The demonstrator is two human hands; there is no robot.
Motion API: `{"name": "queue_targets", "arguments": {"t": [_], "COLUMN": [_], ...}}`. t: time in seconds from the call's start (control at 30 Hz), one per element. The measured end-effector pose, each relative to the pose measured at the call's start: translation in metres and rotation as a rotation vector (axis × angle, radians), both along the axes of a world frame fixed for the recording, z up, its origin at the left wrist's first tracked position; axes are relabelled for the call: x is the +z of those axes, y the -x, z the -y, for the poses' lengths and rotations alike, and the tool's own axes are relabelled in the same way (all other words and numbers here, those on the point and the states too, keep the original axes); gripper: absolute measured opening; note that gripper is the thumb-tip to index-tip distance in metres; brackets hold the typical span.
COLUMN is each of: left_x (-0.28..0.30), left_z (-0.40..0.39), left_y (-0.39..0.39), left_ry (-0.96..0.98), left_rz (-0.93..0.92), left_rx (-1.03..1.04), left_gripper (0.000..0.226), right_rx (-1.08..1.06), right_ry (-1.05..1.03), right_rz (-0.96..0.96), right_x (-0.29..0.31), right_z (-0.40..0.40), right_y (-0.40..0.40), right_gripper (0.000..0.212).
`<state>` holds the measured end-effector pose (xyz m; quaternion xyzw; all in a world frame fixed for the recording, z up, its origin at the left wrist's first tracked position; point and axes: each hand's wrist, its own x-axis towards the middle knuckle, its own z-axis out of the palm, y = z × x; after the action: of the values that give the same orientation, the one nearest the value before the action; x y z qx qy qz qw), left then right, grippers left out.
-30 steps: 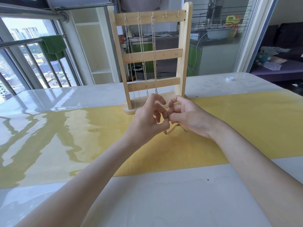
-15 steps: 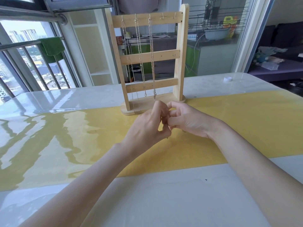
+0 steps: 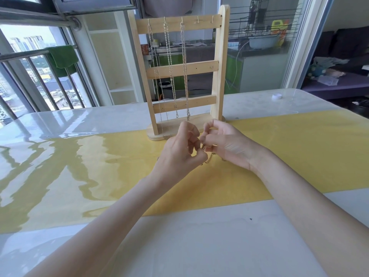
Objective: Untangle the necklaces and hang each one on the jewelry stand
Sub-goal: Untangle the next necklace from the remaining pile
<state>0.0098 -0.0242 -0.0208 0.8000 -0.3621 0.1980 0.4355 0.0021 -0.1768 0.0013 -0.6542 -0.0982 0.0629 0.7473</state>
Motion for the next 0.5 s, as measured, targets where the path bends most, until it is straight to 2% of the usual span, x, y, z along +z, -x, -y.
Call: {"name": "queue_targets", "arguments": {"t": [0.1,0.2,0.33,0.5], "left_x": [0.004,0.010,0.017,0.017], "left_z": [-0.003,-0.006,-0.006,-0.004], "left_y": [-0.002,-0.006,-0.003,-0.002], "left_ry": [0.061,0.124,0.083,0.098], "left_rz": [-0.129,-0.209,-0.247,-0.325], "left_rx": [0.035,0.090,0.097,0.083], "left_gripper": [0.013,0.020,0.015,0.021], "right_rx": [-0.026,-0.034,-0.021,-0.020], "right_ry": [0.010,0.009,0.025,0.056], "right_rz": [0.036,0.051,0.069,0.080], "right_x": [0.002,0.004,0.005,0.004], "right_z": [0.001,0.003,0.003,0.003], "right_y": [0.001,0.001,0.001,0.002], "right_gripper": [0.026,0.025,0.024,0.023]}}
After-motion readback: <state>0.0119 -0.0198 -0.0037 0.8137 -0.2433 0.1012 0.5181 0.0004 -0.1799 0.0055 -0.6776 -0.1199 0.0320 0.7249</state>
